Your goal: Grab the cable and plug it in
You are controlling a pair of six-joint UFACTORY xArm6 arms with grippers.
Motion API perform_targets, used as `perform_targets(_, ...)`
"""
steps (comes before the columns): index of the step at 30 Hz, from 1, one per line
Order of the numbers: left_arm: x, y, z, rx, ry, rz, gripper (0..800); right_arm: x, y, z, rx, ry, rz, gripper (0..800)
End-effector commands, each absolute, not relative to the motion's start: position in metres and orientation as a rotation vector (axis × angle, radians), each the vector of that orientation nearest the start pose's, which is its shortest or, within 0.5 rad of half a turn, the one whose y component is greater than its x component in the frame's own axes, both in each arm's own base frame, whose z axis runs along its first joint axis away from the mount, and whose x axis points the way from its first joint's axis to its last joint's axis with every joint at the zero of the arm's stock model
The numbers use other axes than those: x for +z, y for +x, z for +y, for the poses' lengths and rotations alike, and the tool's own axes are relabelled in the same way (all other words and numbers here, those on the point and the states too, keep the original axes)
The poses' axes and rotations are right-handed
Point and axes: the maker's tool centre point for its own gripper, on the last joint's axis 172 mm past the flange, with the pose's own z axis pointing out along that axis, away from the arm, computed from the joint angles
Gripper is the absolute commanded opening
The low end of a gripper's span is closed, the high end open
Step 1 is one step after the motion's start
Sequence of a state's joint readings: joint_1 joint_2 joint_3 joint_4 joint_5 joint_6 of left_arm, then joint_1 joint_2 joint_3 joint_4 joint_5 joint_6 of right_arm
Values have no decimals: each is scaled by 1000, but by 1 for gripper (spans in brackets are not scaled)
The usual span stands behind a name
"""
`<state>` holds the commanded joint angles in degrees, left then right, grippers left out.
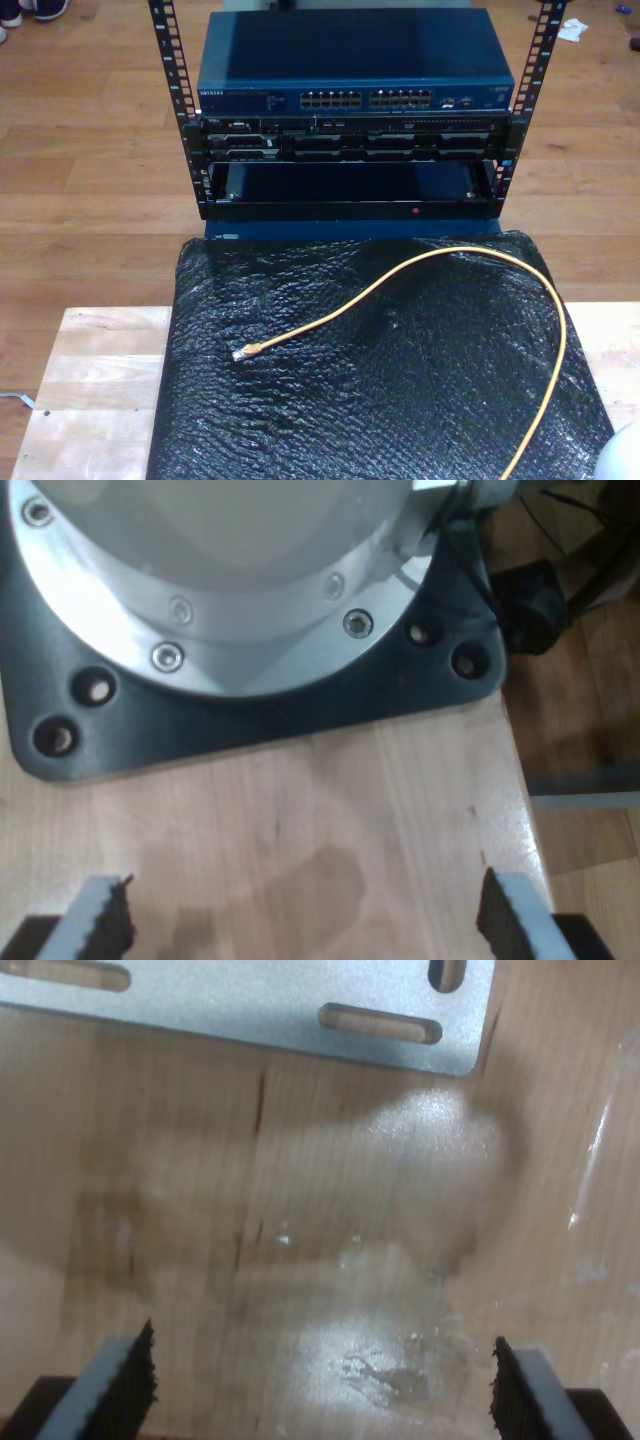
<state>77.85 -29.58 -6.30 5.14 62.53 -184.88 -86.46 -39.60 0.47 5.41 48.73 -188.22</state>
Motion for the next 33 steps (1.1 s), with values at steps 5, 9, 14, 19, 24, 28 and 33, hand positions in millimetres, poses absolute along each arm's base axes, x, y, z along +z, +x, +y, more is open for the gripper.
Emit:
perform_targets(5, 35, 6, 119, -394, -2250, 2729, 800, 36, 26, -170, 276, 2098, 2408, 798)
perform_targets(9, 36, 6, 120, -390, -2247, 2734, 800, 52, 28, -169, 334, 2120, 2417, 798)
perform_targets(14, 48, 6, 125, -402, -2262, 2740, 800, 77, 30, -171, 388, 2227, 2361, 798)
perform_targets(19, 60, 4, 121, -446, -2286, 2754, 800, 113, 35, -184, 410, 2324, 2279, 798)
perform_targets(24, 64, 5, 126, -430, -2288, 2744, 800, 148, 42, -201, 404, 2422, 2177, 799)
perform_targets(28, 75, 6, 129, -449, -2302, 2746, 800, 167, 67, -208, 463, 2449, 2097, 799)
perform_targets(33, 93, 9, 139, -454, -2310, 2743, 800, 197, 95, -210, 584, 2518, 1988, 799)
